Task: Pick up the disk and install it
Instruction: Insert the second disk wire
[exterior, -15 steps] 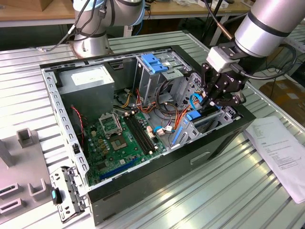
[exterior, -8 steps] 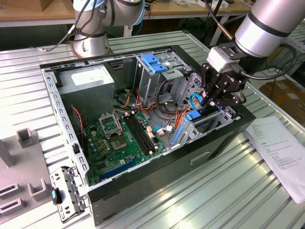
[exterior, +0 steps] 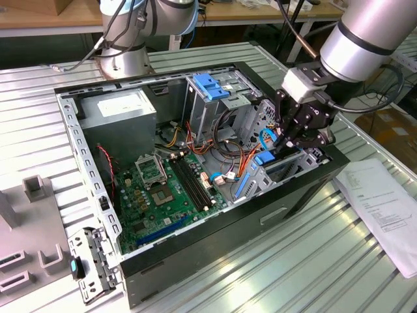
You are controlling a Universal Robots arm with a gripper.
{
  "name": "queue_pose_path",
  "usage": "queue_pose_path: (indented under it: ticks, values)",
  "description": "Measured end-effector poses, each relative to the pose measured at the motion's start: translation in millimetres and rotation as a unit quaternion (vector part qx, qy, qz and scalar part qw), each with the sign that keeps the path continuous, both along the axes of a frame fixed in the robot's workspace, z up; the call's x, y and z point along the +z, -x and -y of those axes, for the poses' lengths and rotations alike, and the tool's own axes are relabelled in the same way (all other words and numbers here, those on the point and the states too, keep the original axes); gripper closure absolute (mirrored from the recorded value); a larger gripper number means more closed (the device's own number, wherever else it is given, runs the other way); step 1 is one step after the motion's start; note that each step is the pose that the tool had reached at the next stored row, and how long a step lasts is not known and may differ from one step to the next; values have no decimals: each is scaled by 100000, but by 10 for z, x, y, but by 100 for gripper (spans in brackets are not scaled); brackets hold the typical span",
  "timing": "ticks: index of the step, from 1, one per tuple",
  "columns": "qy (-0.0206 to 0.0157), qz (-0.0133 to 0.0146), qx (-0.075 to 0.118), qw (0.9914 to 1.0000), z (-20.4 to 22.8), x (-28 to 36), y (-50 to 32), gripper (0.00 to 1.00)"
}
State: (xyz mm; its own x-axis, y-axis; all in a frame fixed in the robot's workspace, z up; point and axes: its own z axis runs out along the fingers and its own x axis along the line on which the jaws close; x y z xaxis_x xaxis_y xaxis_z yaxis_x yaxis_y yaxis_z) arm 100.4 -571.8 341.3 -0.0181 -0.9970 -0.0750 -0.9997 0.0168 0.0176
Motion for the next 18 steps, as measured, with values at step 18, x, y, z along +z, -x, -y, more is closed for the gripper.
queue_pose_path:
  ticks: [18]
  values:
    - [-30,14,2,100000,1,155,0,89]
